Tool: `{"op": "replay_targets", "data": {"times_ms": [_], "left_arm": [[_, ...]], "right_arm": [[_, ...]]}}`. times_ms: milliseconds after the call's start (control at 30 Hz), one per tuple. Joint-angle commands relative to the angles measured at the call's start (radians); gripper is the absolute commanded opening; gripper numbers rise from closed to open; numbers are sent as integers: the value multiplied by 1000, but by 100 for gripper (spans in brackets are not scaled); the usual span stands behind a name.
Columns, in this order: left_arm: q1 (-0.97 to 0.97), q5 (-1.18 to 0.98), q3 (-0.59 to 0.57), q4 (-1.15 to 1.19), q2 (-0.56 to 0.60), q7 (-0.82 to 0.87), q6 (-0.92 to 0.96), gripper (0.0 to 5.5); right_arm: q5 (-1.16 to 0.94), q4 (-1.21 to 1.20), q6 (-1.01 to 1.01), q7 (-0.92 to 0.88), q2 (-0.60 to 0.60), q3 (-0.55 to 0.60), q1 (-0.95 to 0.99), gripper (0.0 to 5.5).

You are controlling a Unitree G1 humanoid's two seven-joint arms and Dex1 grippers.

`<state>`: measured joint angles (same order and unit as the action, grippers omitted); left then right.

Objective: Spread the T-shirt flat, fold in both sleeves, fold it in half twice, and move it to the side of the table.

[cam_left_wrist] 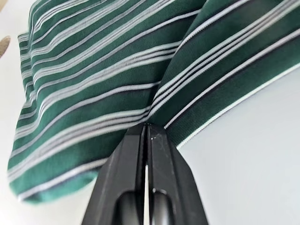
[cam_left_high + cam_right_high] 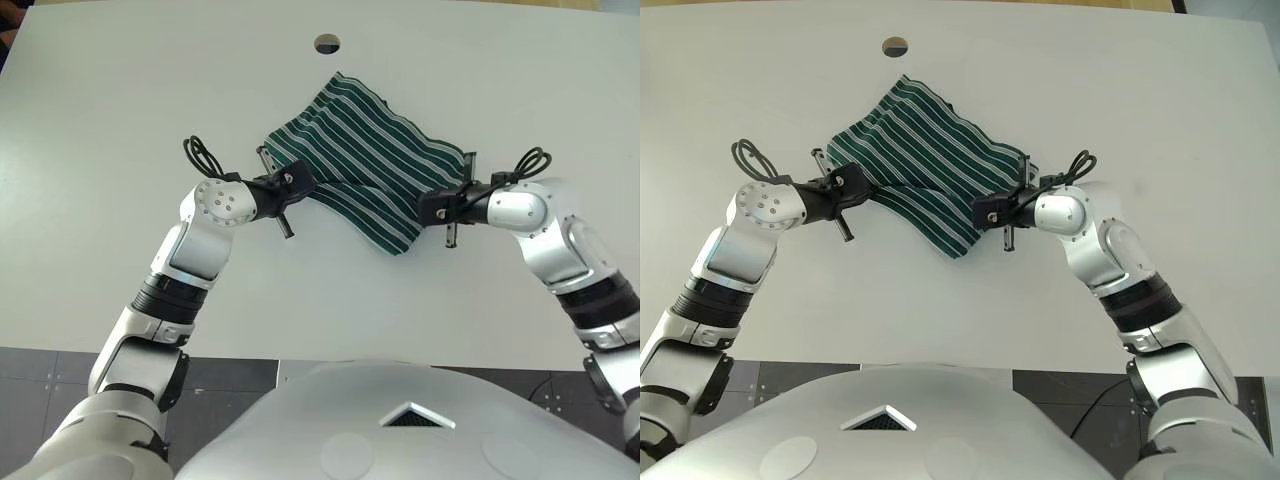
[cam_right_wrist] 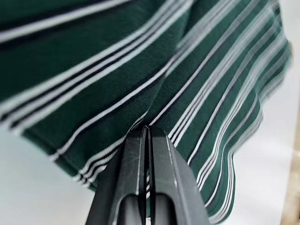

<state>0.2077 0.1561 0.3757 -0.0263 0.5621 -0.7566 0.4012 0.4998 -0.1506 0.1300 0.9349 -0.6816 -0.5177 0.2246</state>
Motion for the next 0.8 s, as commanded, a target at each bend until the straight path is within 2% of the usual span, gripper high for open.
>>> {"op": "replay_targets", "data": {"times_ms": [33, 233, 433, 533, 633, 800], "left_arm": [[-41, -28, -8, -33, 46, -58, -10, 13], [-49, -32, -4, -29, 51, -75, -76, 13], [-40, -30, 2, -11, 32, -73, -95, 13], [-30, -29, 0, 20, 22, -67, -104, 13], [-22, -31, 0, 54, -1, -58, -113, 13], [-17, -46, -29, 69, -12, -49, -142, 13]], "right_arm": [[-42, -149, 35, 130, -51, -81, -159, 10], [-84, -321, 88, 183, -46, -131, -237, 10], [-113, -359, 135, 160, -24, -119, -236, 10], [-162, -372, 160, 125, 0, -61, -225, 10], [-263, -368, 168, 50, 62, 67, -189, 10], [-422, -371, 125, -13, 83, 278, -130, 10]]}}
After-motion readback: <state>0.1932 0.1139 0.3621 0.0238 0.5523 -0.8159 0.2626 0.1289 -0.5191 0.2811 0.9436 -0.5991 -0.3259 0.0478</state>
